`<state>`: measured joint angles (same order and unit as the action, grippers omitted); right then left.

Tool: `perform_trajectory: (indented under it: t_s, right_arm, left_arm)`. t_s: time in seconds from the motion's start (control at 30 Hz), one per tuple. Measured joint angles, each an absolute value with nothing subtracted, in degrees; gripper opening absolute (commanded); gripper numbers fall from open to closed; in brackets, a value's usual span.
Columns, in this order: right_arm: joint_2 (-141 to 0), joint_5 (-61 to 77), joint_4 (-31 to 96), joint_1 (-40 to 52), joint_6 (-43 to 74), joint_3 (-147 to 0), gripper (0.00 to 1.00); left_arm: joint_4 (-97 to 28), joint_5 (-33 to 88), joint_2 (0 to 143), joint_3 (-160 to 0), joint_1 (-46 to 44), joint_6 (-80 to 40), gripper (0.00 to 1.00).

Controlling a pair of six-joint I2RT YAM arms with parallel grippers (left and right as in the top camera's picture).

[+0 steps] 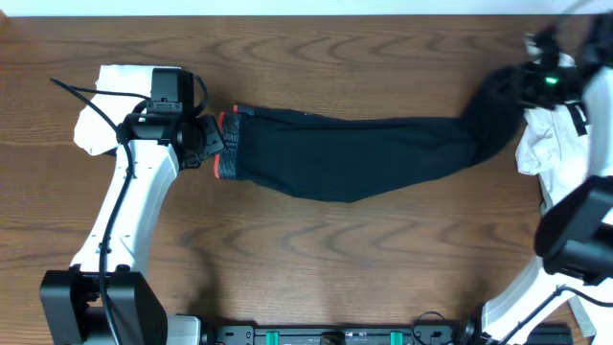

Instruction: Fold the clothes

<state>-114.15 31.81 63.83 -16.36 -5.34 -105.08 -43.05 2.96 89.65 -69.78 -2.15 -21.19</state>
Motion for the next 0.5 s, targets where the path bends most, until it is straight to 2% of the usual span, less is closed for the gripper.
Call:
perform_trajectory:
  t_s: [0.17, 0.27, 0.5]
  right_arm:
    - [-114.1, 32.2, 63.1, -5.3, -1.4, -105.1, 0.01]
    - [-114.1, 30.8, 62.9, 1.2, 0.7, -105.1, 0.01]
    - [-114.2, 17.8, 61.9, 15.3, 5.6, -105.1, 0.01]
  left_arm:
    - [-43.0, 3.0, 89.6, -69.8, -2.2, -21.2, 0.59]
    - [-43.0, 2.9, 89.6, -69.8, -2.2, -21.2, 0.63]
    - [-43.0, 3.0, 89.6, -69.8, -2.2, -21.2, 0.64]
